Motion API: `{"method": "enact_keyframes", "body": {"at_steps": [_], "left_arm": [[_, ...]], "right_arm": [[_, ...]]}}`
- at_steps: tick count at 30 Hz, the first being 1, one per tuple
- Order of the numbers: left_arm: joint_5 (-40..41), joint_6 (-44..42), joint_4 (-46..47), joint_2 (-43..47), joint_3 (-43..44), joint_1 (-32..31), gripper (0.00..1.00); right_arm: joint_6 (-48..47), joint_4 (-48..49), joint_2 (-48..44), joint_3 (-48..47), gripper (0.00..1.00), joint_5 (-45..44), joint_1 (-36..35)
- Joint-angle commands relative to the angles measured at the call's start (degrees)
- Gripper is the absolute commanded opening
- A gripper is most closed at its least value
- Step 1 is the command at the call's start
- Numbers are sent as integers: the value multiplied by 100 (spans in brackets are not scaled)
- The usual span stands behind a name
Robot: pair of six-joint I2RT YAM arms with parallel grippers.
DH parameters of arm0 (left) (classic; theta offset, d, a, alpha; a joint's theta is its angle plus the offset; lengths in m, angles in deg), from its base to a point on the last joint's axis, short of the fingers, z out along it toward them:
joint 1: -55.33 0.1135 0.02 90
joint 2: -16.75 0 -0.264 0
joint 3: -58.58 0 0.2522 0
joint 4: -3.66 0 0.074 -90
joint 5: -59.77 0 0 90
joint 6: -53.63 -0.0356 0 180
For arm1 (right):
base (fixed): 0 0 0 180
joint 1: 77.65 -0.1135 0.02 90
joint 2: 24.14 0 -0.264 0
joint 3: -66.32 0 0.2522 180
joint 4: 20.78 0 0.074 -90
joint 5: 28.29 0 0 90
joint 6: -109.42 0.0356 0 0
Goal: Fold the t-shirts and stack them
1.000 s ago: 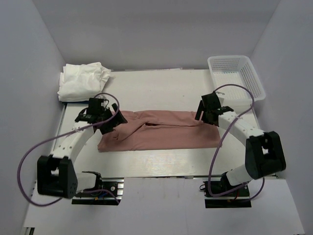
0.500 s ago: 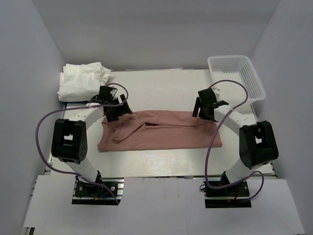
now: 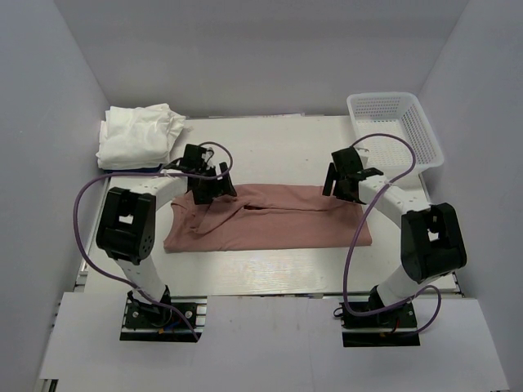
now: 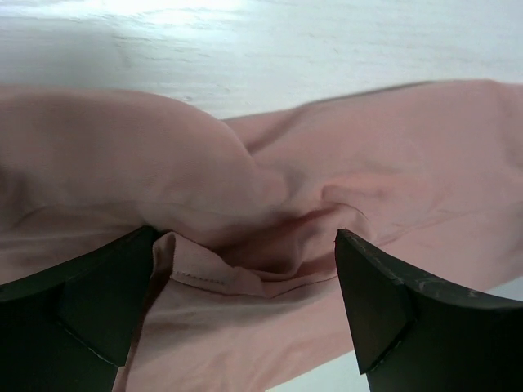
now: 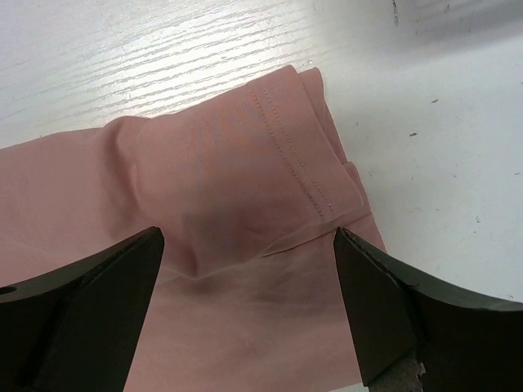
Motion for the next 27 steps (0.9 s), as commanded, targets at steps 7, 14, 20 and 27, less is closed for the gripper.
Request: {"method": "enact_keyframes", "body": {"at_steps": [7, 14, 20, 27], "left_arm": [[-643, -113, -217, 398, -182, -382, 100], [-1381, 125, -180, 1232, -841, -699, 100], [-1619, 248, -315, 1689, -1508, -1120, 100], [-1672, 740, -7, 2066, -1905, -1419, 100]], "right_arm": [[75, -92, -315, 38, 90, -119, 28], [22, -22, -447, 126, 90, -110, 55], [-118, 48, -447, 170, 90, -5, 55], [-540, 425, -482, 170, 90, 171, 37]]}}
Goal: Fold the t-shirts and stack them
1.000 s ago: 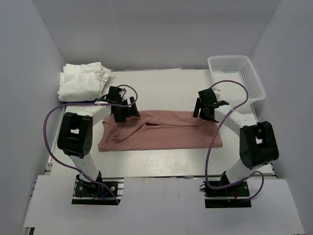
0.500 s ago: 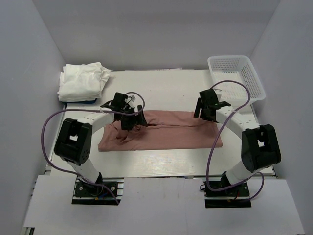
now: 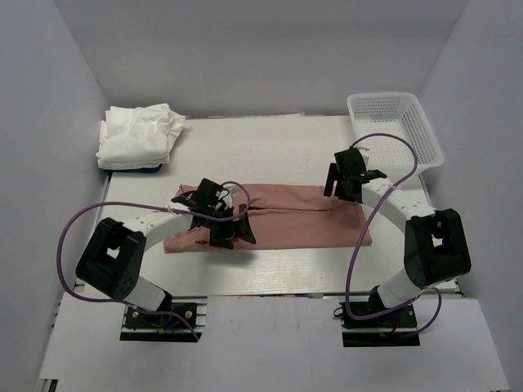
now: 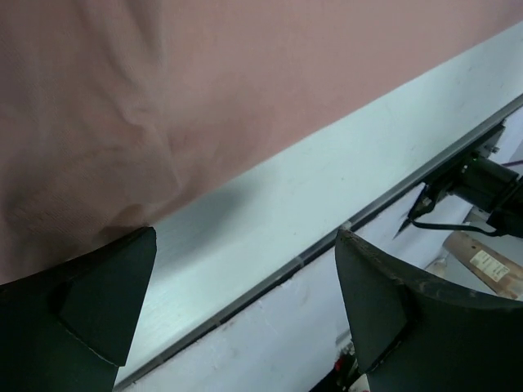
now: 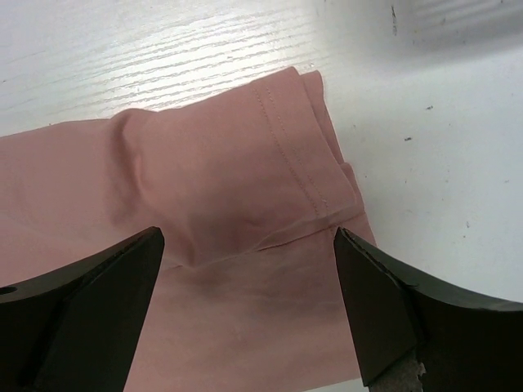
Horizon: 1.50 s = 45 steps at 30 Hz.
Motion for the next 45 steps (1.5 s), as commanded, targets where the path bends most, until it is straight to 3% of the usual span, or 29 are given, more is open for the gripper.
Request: {"method": "enact_keyframes", "body": {"at_steps": [1, 8, 12, 15, 22, 27, 32, 40, 45], "left_arm": [[-181, 225, 276, 516, 155, -77, 100], [1416, 426, 3, 762, 885, 37, 100], [1918, 681, 310, 544, 939, 89, 100], [2288, 787, 14, 79, 1132, 142, 100], [2121, 1041, 399, -301, 378, 336, 100], [2261, 1042, 478, -415, 262, 564, 100], [2262, 981, 478, -530, 262, 757, 100], [1946, 875, 373, -776, 1087, 810, 100], [1761, 752, 293, -347, 1334, 810, 100]], "right_arm": [[-435, 395, -242, 21, 90, 125, 4], [-998, 1283, 239, -171, 90, 1668, -4], [-929, 1188, 707, -514, 90, 2040, -5], [-788, 1064, 813, -419, 90, 2024, 13], [-384, 844, 936, -23, 90, 1681, 206], [-42, 827, 1111, 144, 90, 1479, 767], [-216, 1090, 1076, 232, 90, 2093, 918], [-506, 1389, 620, 487, 90, 2736, 804], [-673, 1284, 373, 426, 90, 2736, 708]]}}
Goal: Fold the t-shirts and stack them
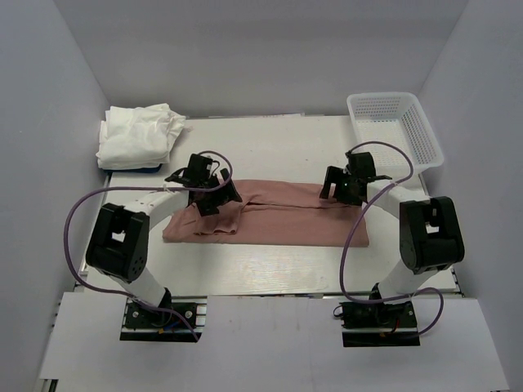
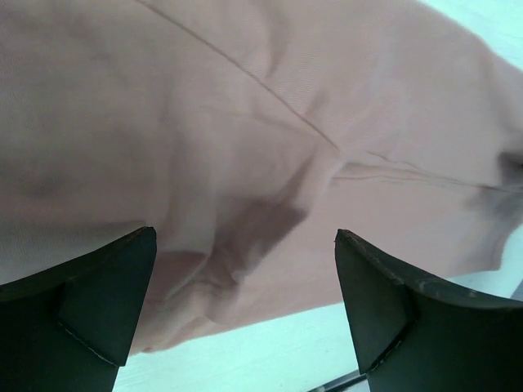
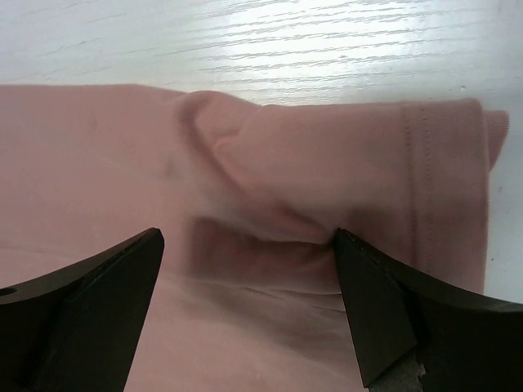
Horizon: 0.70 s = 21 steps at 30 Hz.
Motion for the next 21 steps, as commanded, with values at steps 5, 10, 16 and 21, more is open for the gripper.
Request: {"method": "enact_keyframes", "body": {"at_steps": [5, 10, 16, 21], "left_arm": [[443, -144, -456, 708, 31, 23, 100], [954, -22, -825, 374, 153, 23, 100], [822, -83, -738, -610, 479, 76, 100], [699, -135, -955, -1786, 1484, 269, 100]], "right_arm": [[-344, -115, -425, 35, 90, -67, -206], [-353, -185, -232, 43, 90, 11, -321], [-169, -660, 119, -89, 90, -208, -391], [-89, -1002, -12, 192, 90, -121, -549]]}}
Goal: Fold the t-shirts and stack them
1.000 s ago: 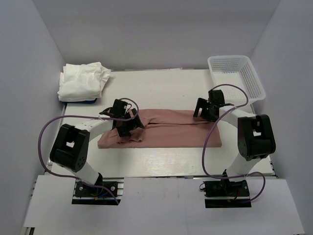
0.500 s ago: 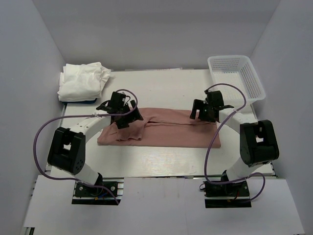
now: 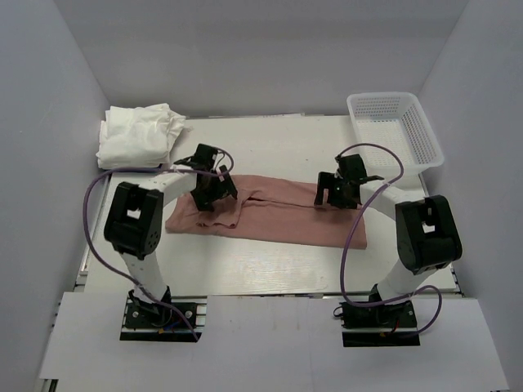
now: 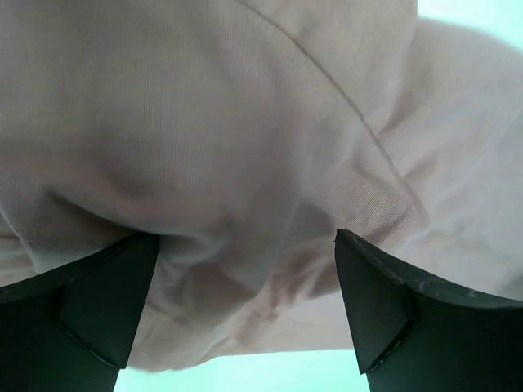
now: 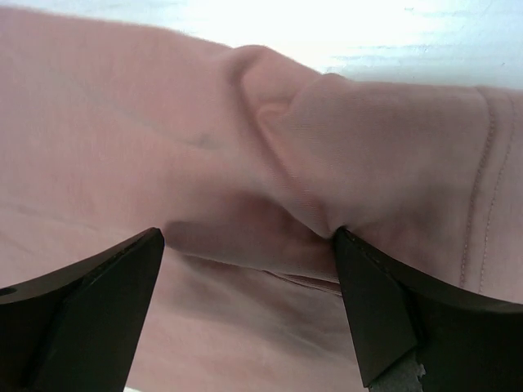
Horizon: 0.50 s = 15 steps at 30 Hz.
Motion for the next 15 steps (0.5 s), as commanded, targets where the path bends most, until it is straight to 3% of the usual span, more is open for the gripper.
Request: {"method": "enact_keyframes", "body": {"at_steps": [1, 4, 5, 6, 7, 9, 11, 13, 15], "left_arm": [[-31, -290, -113, -1266, 775, 164, 100], [-145, -554, -342, -1998, 2129, 165, 100], [-215, -555, -395, -2557, 2941, 165, 100], [-303, -634, -535, -2876, 3419, 165, 100], [-539, -704, -606, -3201, 4442, 165, 100], [-839, -705, -685, -4278, 5537, 165, 100], [-1628, -609, -555, -4950, 6887, 165, 100], [-2592, -276, 345, -5530, 7237, 165, 100], [-3035, 436, 1296, -5586, 6924, 165, 100]], "right_arm": [[83, -703, -101, 243, 90, 24, -123], [-179, -1055, -304, 401, 90, 216, -290], [-294, -1108, -383, 428, 90, 295, -465], [-425, -1221, -471, 436, 90, 766, -536], [-766, -1257, -480, 437, 90, 936, -615], [-1128, -1537, -463, 262, 90, 1548, -939], [-1489, -1835, -332, 17, 90, 1780, -1317], [-1918, -2196, -287, -38, 90, 1877, -1845], [-2201, -2364, -147, -99, 90, 2053, -2326]]}}
